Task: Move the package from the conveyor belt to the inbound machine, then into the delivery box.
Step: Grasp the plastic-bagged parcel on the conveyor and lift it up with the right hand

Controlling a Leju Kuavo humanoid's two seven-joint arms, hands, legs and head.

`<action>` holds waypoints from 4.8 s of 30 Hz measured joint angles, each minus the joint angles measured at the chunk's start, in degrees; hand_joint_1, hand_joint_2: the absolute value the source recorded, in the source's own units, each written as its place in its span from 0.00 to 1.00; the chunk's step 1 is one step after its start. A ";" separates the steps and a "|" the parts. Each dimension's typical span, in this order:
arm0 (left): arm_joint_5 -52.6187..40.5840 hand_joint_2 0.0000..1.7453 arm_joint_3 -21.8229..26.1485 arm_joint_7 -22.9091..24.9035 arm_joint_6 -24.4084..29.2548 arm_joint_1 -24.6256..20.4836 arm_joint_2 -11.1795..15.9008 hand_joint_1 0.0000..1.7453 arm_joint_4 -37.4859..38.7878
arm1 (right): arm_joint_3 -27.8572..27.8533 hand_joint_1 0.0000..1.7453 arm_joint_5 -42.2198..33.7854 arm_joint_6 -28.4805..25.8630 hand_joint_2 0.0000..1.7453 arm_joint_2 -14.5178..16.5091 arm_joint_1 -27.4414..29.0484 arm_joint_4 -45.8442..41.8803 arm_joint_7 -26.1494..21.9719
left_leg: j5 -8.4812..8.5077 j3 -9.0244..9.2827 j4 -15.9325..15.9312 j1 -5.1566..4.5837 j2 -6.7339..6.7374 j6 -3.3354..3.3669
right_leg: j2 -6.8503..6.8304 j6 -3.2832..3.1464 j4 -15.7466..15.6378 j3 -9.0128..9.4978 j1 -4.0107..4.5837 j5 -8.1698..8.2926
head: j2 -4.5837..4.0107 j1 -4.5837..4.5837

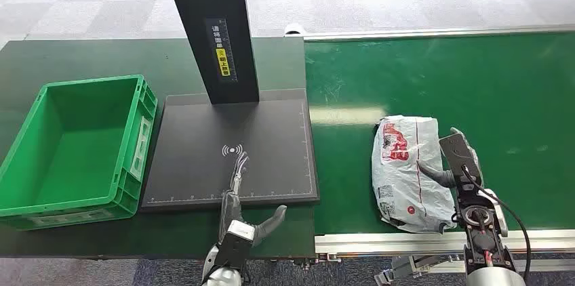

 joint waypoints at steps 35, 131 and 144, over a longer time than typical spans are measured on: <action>-0.60 1.00 -0.12 3.30 -16.16 0.83 1.19 0.00 -6.50 | 0.43 1.00 6.94 4.59 1.00 6.37 -6.67 18.04 10.52 | 0.02 -0.07 -0.02 0.04 -0.06 0.01 | -0.03 -0.01 0.01 -0.03 0.05 -0.01 | 0.01 0.01; 0.47 1.00 0.43 4.00 -10.99 2.85 3.29 0.00 -22.83 | 18.23 1.00 -1.95 3.29 1.00 10.77 -0.42 13.29 2.73 | 0.01 0.16 -0.03 0.01 -0.12 0.01 | -0.14 0.00 0.00 0.25 0.03 -0.07 | 0.01 0.04; -0.84 1.00 3.51 2.91 -9.55 7.68 4.17 0.00 -28.66 | 14.45 1.00 -8.19 -4.52 1.00 6.69 18.22 -36.46 -2.65 | -0.02 -0.12 -0.03 0.01 -0.19 0.01 | -0.23 0.01 0.00 -0.04 0.02 -0.09 | 0.00 0.04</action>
